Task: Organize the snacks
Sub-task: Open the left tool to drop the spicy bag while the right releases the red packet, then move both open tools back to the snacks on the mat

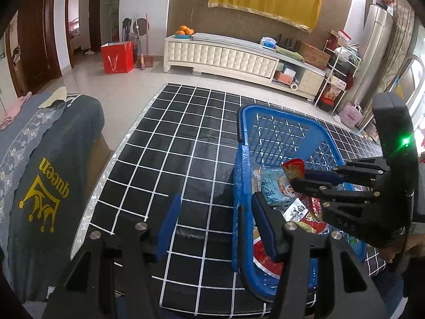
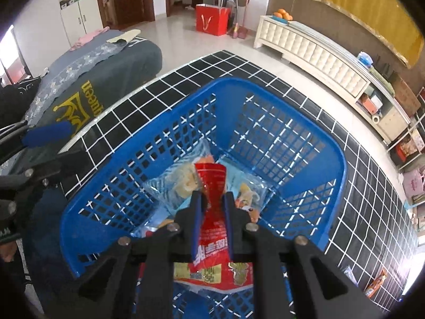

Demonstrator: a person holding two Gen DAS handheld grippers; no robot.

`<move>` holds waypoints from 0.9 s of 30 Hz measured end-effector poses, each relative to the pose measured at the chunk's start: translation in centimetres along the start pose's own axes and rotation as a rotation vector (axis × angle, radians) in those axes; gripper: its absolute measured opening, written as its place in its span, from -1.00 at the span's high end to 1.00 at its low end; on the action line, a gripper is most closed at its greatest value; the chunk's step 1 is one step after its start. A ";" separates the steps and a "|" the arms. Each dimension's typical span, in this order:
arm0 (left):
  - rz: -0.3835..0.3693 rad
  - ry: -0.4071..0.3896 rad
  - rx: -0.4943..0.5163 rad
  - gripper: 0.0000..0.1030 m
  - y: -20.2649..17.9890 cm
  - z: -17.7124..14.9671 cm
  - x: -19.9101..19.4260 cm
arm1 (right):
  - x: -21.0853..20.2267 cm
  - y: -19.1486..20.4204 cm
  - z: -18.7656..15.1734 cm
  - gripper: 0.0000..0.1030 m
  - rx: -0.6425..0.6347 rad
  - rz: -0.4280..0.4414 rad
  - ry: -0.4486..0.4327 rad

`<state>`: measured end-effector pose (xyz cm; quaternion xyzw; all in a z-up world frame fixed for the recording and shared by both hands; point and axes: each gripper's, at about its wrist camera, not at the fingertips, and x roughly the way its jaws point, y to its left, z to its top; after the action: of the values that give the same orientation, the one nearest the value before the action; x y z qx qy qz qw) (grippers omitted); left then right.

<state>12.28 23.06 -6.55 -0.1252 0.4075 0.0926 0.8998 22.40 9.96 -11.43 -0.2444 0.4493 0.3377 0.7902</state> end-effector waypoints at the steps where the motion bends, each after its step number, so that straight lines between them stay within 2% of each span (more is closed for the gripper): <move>1: -0.002 0.002 -0.001 -0.03 0.0 0.0 0.1 | 0.1 0.0 0.1 0.60 0.001 0.001 0.003; 2: -0.002 0.004 -0.003 -0.03 0.0 0.1 0.2 | 0.2 0.0 0.1 0.49 0.000 0.000 0.004; 4: 0.005 0.009 -0.008 -0.03 -0.1 0.1 0.3 | 0.3 0.1 0.2 0.08 -0.013 -0.024 0.010; 5: 0.011 0.011 -0.011 -0.03 -0.1 0.0 0.3 | 0.3 0.2 0.1 -0.34 -0.023 -0.049 0.009; 6: 0.015 0.011 -0.012 -0.03 -0.2 0.0 0.2 | 0.0 0.1 0.0 -0.51 -0.024 -0.070 -0.008; 8: 0.011 0.009 -0.008 -0.03 -0.4 -0.2 -0.1 | -1.2 -0.5 -0.4 -0.54 -0.003 -0.084 -0.051; 11: 0.006 0.008 0.010 -0.03 -1.2 -0.6 -0.6 | -3.2 -1.9 -1.1 -0.56 0.049 -0.043 -0.075; 16: 0.018 -0.015 0.057 -0.03 -3.5 -0.3 -1.7 | -7.4 -3.4 -2.7 -0.56 0.076 -0.064 -0.134; 19: 0.000 -0.041 0.096 -0.37 -5.6 -0.2 -2.6 | -10.0 -4.5 -4.0 -0.56 0.096 -0.085 -0.165; 27: -0.089 -0.097 0.215 -0.50 -12.9 -0.1 -4.8 | -15.9 -8.6 -8.9 -0.57 0.175 -0.142 -0.230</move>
<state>12.59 10.41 -1.03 -0.0413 0.3651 0.0141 0.9300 18.19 -6.79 -1.05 -0.1654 0.3653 0.2661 0.8766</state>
